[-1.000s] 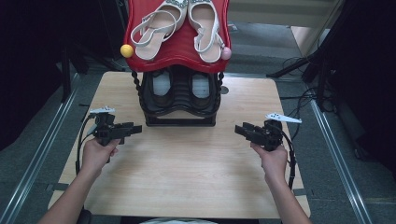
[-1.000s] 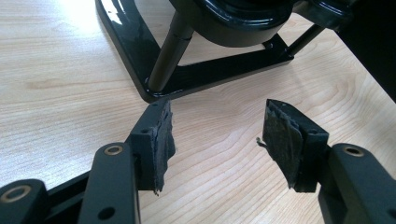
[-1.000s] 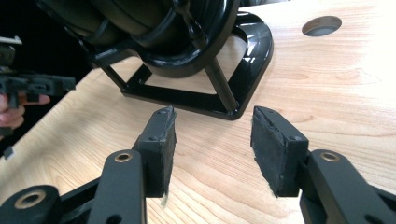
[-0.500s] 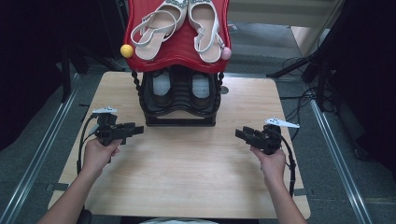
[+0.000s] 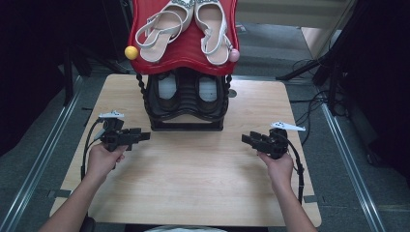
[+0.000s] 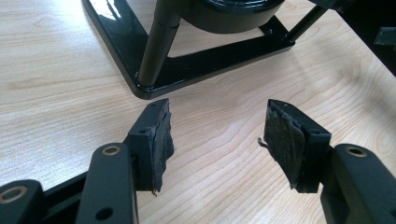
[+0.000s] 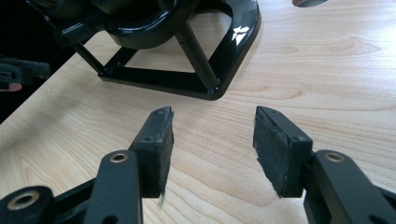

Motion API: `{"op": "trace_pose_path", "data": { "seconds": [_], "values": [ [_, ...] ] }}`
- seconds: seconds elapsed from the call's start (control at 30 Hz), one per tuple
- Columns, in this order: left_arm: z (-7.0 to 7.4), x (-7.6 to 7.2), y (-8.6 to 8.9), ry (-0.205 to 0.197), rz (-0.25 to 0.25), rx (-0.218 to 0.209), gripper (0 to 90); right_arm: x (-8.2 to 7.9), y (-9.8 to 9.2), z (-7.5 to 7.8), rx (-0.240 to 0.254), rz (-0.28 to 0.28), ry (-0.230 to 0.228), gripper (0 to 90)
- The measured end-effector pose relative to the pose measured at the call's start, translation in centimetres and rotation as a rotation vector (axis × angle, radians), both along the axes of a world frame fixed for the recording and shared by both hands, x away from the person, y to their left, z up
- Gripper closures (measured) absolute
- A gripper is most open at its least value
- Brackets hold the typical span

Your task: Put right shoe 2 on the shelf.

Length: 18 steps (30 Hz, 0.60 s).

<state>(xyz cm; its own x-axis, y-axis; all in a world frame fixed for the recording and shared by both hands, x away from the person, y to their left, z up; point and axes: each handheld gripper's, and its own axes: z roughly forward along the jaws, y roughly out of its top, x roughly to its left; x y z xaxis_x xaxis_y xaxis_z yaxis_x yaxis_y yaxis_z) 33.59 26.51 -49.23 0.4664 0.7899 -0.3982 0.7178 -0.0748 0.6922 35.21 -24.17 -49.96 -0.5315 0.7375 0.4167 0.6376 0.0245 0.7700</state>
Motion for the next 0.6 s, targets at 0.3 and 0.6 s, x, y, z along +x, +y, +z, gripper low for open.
{"op": "trace_pose_path", "data": {
  "seconds": [0.3,0.6],
  "values": [
    [-0.04,0.07,0.08,0.009,-0.003,0.001,41.1,-0.05,0.16,-0.02,-0.001,0.009,0.004,48.0],
    [-0.14,0.1,0.01,0.006,-0.007,0.006,39.8,0.03,0.14,-0.08,0.0,0.013,0.005,47.4]
  ]
}}
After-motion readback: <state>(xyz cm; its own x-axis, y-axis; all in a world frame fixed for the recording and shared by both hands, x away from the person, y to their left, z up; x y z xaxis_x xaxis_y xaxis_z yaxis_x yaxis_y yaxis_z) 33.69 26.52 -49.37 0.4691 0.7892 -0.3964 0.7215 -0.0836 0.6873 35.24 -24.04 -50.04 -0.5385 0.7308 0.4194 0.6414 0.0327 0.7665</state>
